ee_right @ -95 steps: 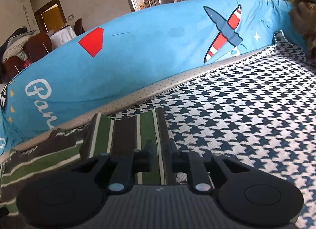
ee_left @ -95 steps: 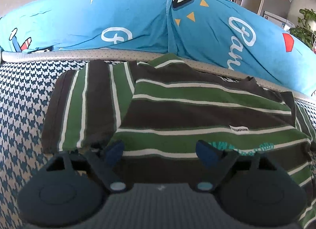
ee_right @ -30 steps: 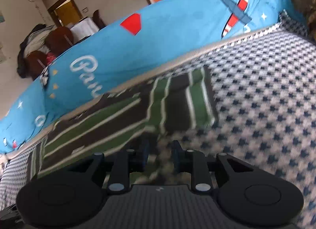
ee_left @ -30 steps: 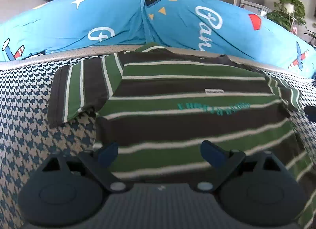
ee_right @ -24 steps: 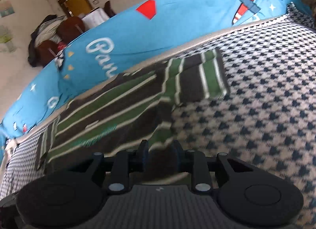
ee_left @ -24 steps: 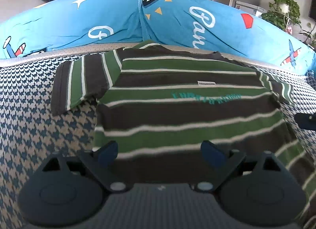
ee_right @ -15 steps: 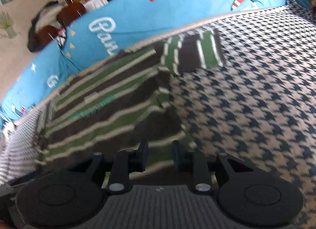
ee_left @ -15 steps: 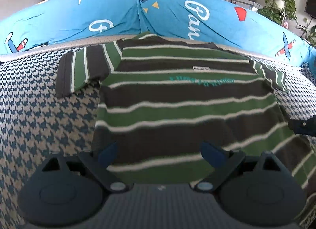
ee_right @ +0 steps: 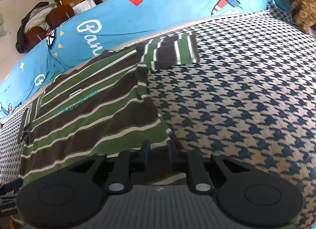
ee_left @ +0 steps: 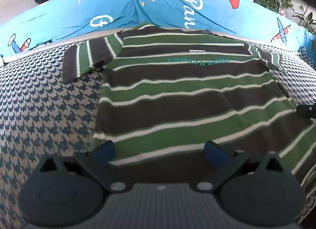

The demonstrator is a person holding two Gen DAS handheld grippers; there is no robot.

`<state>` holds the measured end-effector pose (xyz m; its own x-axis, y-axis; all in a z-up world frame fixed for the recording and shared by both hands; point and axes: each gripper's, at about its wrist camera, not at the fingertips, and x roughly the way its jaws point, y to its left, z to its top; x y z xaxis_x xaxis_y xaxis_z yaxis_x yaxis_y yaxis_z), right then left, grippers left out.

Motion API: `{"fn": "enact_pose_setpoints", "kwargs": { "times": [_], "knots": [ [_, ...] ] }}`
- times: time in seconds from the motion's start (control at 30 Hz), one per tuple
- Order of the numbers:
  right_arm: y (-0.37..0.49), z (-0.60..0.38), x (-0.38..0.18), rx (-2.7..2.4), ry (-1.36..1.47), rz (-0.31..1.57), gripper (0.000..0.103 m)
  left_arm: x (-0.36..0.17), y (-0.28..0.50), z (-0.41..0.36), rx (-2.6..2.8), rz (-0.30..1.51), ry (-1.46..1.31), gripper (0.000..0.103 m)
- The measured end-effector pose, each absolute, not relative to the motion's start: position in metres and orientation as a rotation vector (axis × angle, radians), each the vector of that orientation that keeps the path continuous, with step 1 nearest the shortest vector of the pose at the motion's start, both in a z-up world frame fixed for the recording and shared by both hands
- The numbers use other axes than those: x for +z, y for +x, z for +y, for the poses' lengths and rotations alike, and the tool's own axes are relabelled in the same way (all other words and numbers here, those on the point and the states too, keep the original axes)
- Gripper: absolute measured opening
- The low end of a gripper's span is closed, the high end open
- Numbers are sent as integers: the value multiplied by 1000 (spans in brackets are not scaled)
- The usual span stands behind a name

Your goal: Fold clothes

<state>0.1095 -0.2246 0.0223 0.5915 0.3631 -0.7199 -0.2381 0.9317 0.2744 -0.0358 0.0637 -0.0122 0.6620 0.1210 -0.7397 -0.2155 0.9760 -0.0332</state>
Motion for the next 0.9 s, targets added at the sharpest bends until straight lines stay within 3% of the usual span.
{"fn": "enact_pose_setpoints", "kwargs": {
  "times": [0.43, 0.5, 0.77, 0.9],
  "knots": [
    [80, -260, 26, 293, 219, 866, 12, -8, -70, 57, 188, 837, -126, 103],
    [75, -268, 28, 262, 245, 866, 19, -7, -74, 56, 182, 834, -134, 103],
    [48, -294, 33, 208, 292, 848, 21, -5, -82, 48, 127, 814, -155, 103],
    [34, -296, 29, 200, 283, 865, 32, -5, -87, 38, 92, 815, -129, 103]
  ]
}}
